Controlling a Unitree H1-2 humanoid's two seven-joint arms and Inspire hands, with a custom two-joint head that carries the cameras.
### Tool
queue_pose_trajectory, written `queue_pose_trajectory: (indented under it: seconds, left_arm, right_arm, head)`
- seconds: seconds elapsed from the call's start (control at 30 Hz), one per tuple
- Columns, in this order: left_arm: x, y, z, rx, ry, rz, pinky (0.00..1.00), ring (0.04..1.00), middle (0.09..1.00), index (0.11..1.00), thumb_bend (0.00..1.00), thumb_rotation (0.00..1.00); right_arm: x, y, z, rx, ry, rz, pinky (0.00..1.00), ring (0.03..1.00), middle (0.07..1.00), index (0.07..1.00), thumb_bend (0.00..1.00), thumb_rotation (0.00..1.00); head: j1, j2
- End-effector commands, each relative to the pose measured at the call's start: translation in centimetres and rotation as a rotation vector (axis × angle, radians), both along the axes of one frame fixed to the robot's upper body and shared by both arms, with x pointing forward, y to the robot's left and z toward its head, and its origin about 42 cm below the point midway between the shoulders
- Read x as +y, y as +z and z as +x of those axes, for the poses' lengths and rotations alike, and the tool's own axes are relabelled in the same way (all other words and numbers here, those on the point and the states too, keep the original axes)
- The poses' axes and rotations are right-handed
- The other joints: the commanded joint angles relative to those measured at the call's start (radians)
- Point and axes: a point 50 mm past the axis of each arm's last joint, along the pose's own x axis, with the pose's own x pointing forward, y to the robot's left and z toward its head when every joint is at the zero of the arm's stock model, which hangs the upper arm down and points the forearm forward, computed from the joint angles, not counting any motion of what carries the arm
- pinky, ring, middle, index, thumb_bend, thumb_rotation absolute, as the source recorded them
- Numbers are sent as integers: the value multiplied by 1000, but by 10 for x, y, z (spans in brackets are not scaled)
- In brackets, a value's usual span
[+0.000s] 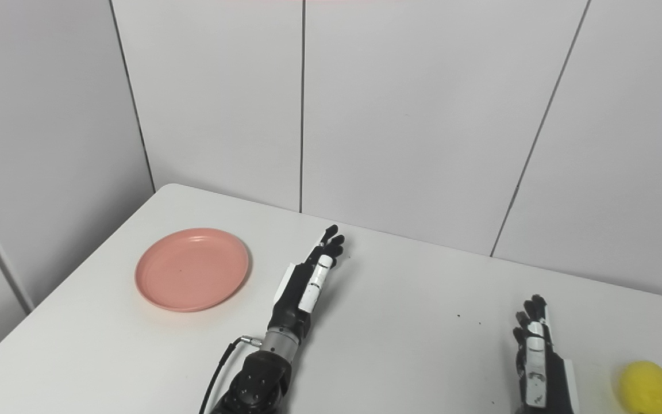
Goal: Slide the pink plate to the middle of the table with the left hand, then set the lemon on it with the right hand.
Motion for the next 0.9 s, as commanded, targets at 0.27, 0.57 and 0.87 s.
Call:
queue_pose_trajectory:
  seconds: [0.27, 0.57, 0.87]
  left_arm:
    - [38, 61, 13, -175, 120, 3, 840, 850, 863, 859, 575, 1000]
    - [77, 80, 14, -238, 237, 39, 822, 800, 807, 797, 602, 1000]
    - [128, 85, 17, -257, 369, 92, 850, 796, 797, 781, 621, 1000]
  right_arm:
    - [-1, -4, -5, 1, -4, 6, 1000, 982, 982, 990, 594, 1000]
    - [-2, -5, -4, -3, 1, 2, 1000, 984, 984, 995, 592, 1000]
    - [-2, -4, -4, 4, 0, 6, 1000, 982, 982, 991, 602, 1000]
  head:
    - [5, -1]
    - [9, -5]
    - [14, -7]
